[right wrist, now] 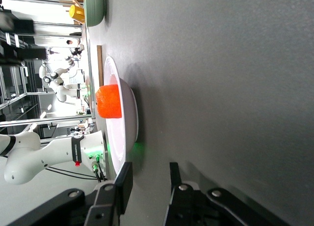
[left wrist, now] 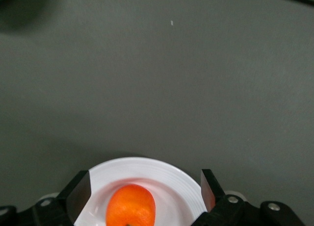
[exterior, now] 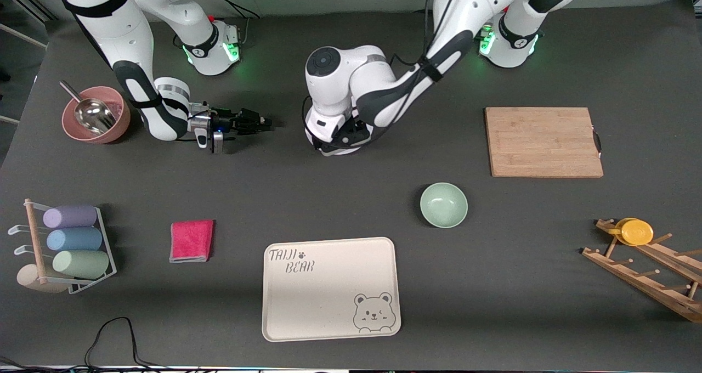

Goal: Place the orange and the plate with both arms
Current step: 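Grasp the plate rim with the right gripper while the left gripper withdraws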

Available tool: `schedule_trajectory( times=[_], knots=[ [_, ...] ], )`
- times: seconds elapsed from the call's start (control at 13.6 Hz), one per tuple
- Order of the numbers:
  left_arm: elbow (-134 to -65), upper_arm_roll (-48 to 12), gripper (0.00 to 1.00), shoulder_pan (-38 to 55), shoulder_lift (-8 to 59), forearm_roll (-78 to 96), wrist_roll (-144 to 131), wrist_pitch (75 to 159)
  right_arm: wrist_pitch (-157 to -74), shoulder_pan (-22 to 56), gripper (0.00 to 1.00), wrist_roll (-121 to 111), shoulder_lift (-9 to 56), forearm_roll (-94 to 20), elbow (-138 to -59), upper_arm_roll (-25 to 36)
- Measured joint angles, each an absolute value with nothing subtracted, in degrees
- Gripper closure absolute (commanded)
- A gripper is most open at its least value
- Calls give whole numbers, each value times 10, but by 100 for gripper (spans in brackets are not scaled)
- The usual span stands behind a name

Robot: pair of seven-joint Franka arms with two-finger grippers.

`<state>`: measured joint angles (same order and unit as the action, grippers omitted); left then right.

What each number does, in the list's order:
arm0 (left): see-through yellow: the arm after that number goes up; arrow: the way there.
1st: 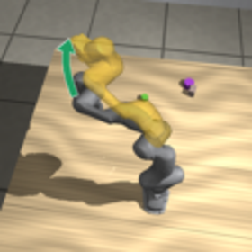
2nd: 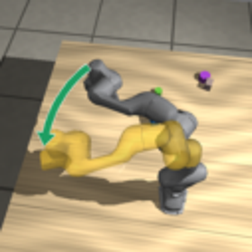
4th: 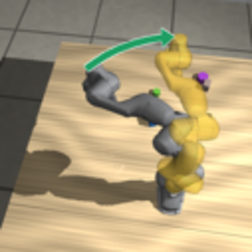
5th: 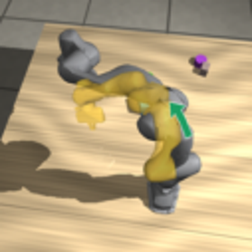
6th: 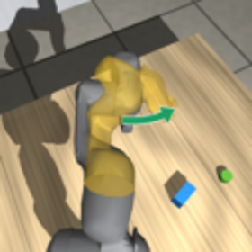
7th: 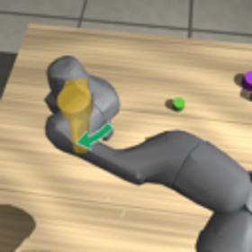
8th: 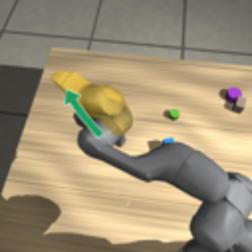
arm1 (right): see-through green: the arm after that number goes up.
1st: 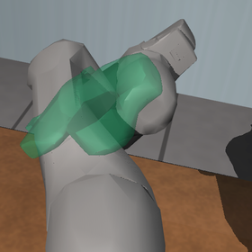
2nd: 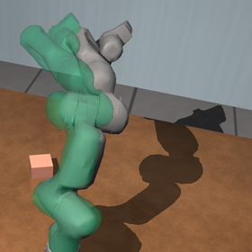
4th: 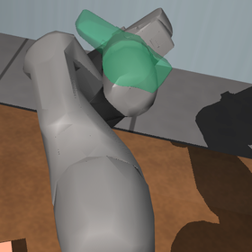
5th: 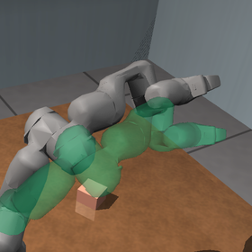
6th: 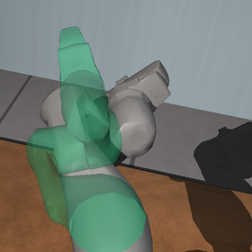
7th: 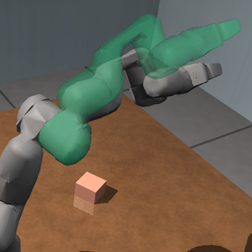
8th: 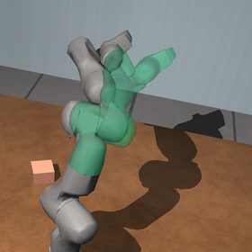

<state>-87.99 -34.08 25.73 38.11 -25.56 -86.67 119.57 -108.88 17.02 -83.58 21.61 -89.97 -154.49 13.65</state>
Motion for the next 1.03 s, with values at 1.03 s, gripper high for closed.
schedule_trajectory(
  times=[1.03],
  knots=[
    [-873,-124,0,54,65,-25,-173,887,-1089,310,63,-843,235,-1159,-1526,81]
  ],
)
